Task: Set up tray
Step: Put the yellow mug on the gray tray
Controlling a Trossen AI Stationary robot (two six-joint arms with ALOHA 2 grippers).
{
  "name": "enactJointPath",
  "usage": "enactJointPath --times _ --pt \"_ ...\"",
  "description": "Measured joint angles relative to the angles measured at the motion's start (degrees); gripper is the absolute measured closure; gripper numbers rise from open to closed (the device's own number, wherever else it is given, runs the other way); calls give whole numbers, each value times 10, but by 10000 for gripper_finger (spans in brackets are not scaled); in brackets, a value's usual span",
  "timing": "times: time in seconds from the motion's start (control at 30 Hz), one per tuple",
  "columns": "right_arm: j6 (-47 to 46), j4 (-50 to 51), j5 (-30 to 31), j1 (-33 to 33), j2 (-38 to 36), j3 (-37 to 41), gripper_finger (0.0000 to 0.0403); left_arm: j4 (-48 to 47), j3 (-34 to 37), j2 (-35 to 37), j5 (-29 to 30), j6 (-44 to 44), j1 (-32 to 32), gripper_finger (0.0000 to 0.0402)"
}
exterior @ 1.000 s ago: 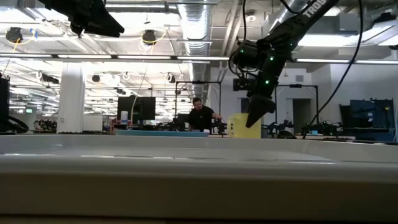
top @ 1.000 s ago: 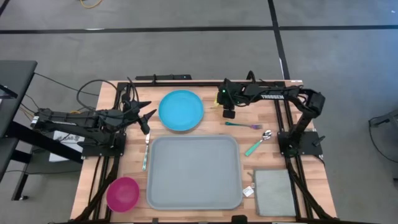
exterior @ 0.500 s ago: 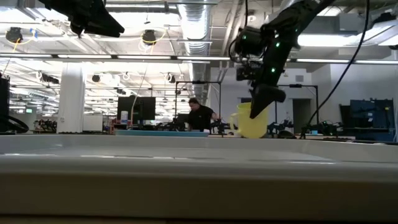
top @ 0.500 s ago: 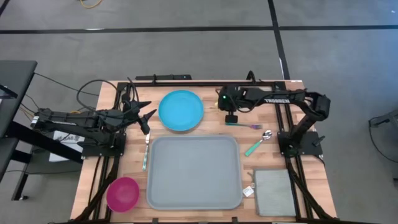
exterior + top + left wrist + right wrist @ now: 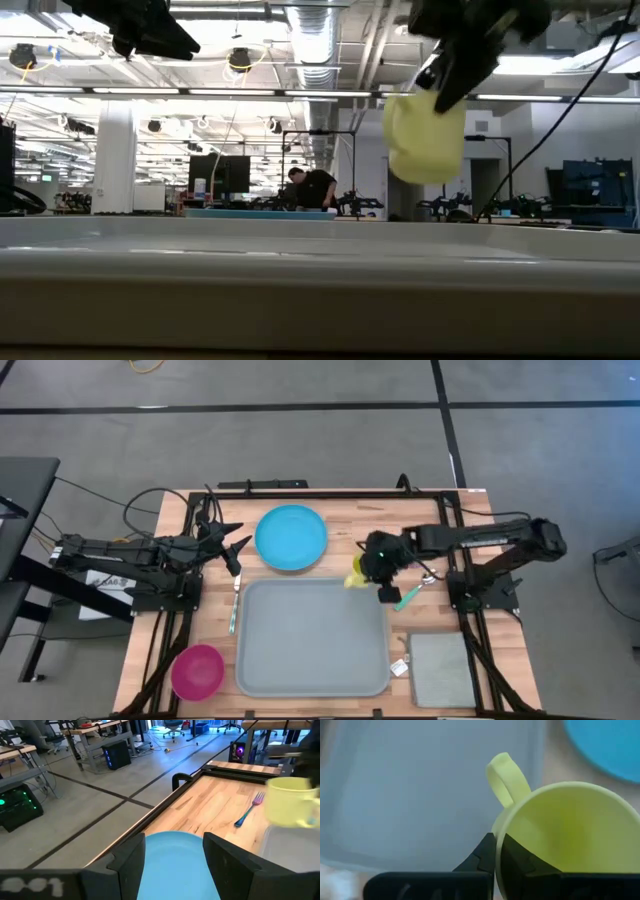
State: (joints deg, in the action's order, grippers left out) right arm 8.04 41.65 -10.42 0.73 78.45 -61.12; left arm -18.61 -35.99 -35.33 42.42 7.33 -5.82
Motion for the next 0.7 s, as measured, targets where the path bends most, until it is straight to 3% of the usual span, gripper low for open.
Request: enactJointPath --times 0.17,0.33,0.53,0.7 --pt "-84 -2 -2 -50 9 0 400 0 0 0 0 11 0 210" --pt "-176 -25 2 -78 65 0 396 0 0 -1 0 29 0 210" --pt "-329 -58 116 -80 140 -1 396 0 0 -1 -2 33 0 210" --pt "-389 -75 127 -77 150 -2 395 -1 0 -1 -15 33 0 210"
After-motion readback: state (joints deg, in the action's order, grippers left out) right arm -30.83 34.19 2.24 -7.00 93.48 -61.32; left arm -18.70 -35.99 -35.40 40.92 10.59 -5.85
